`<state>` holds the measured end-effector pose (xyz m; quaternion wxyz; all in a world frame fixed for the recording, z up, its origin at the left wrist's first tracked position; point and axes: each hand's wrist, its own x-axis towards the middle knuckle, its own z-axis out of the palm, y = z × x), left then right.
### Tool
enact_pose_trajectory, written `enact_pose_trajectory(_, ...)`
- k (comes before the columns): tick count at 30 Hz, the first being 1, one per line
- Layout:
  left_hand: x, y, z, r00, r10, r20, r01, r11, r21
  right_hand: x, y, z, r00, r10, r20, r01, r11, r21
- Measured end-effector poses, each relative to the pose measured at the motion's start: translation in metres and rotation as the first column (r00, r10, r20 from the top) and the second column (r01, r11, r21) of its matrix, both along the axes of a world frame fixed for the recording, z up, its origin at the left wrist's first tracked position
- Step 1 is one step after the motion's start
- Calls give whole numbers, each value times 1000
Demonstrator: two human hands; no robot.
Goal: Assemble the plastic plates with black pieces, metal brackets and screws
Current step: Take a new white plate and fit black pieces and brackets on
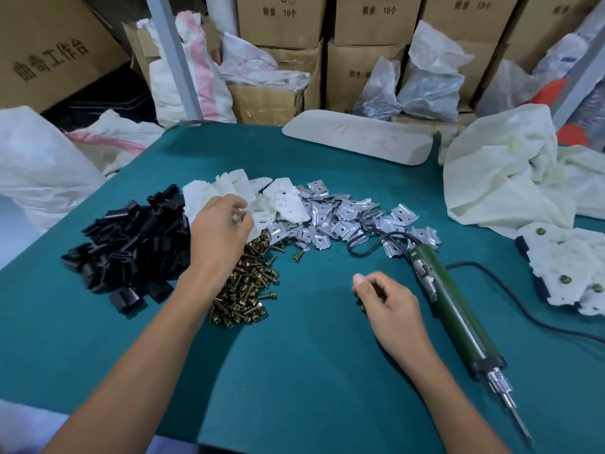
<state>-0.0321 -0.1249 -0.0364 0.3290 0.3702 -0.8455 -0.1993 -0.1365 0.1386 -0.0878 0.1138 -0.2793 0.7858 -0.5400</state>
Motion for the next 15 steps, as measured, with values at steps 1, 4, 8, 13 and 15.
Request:
enact_pose_trajectory(1,-1,1,3,999,6,-39,-6,1000,-10,0,0,0,1000,0,5,0,1000,0)
enact_pose_trajectory(4,-3,5,17,977,42,-210,-37,999,28,0,0,1,1000,2,20,-2,1000,-3)
enact_pose_trajectory(8,4,23,39,860,77,-504,-12,991,131,0,0,1,1000,7,10,-7,1000,-21)
enact_pose_trajectory(13,17,40,58,659,146,-738,332,824,460,3,2,4,995,14,96,-5,996,-87)
enact_pose_trajectory(15,21,45,57,667,169,-725,442,695,568,2,2,6,986,29,162,-4,989,-150)
